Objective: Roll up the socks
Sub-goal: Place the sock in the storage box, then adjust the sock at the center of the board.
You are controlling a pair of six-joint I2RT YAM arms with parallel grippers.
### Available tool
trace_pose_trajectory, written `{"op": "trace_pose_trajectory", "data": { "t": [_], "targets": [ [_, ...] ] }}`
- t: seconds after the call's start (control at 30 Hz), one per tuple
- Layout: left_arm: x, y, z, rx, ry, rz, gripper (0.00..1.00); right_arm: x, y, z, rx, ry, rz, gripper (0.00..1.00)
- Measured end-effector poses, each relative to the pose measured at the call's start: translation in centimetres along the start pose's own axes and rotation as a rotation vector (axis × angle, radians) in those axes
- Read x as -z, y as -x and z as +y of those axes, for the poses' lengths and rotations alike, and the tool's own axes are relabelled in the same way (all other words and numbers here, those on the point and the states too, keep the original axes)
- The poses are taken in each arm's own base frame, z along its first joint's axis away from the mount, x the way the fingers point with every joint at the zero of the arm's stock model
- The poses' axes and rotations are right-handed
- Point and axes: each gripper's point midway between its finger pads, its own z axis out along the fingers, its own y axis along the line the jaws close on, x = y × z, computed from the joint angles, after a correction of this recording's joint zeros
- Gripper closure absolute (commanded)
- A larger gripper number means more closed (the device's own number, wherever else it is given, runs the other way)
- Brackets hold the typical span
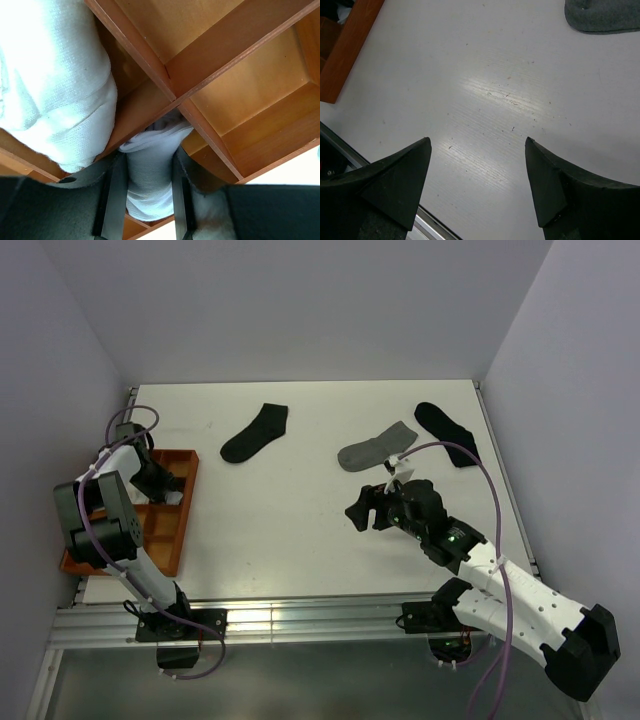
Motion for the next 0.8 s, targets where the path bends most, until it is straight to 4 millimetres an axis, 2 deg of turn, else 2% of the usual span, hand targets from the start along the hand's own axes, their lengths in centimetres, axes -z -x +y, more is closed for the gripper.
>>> {"op": "trace_pose_trajectory", "data": {
  "t": [0.33,0.47,0.67,0.73,0.8],
  "targets": [
    [1.0,0.1,0.6,0.0,0.038,0.012,0.43,0.0,0.0,0.1,-0.001,0.007,0.003,0.18],
    [2.5,0.3,0.8,0.002,0.049,0.008,0.39,0.0,0.2,0.1,0.0,0.004,-0.002,0.18],
    [6.5,1.4,0.4,0.007,0.006,-0.054,0.37,-0.1,2.0,0.1,0.01,-0.029,-0.028,0.18],
    [8.3,2.0,0.1,0.005,-0.023,-0.097,0.34,-0.5,2.8,0.0,0.015,-0.051,-0.036,0.18],
    [10.7,2.6,-0.1,0.0,-0.064,-0.157,0.24,-1.1,3.7,-0.2,0.02,-0.086,-0.032,0.19]
  ]
}}
